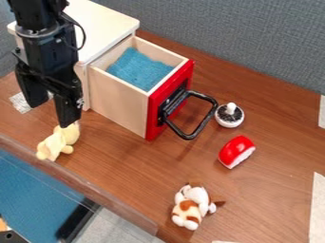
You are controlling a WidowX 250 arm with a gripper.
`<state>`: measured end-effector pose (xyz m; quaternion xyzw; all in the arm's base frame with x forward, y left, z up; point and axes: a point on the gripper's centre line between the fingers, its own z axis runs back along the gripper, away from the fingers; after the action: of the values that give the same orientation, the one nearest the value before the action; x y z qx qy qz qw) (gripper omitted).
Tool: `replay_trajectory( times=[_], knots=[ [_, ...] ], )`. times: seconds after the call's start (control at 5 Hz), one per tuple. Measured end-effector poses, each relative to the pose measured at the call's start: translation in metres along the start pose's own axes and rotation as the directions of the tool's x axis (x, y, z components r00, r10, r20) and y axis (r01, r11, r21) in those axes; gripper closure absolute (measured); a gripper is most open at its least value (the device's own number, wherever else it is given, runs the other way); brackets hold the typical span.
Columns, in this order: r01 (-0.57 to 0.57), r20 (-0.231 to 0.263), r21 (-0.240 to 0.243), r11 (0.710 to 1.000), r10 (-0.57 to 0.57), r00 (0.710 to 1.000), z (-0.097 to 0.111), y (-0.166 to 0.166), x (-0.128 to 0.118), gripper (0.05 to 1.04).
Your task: Put the object in the drawer
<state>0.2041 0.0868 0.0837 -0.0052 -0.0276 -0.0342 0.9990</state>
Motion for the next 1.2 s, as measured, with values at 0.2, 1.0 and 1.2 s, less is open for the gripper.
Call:
replay_trajectory(
  times=[0.2,1.0,1.2],
  knots=[
    [-0.004,-0.018,-0.01,1.0,0.004,1.0,-0.005,-0.003,-0.002,0.084],
    [0.228,0.012,0.032,0.973,-0.229,0.973,-0.065,-0.161,0.015,0.084],
    [0.194,0.007,0.028,0.981,-0.194,0.981,-0.081,-0.165,0.018,0.084]
  ],
)
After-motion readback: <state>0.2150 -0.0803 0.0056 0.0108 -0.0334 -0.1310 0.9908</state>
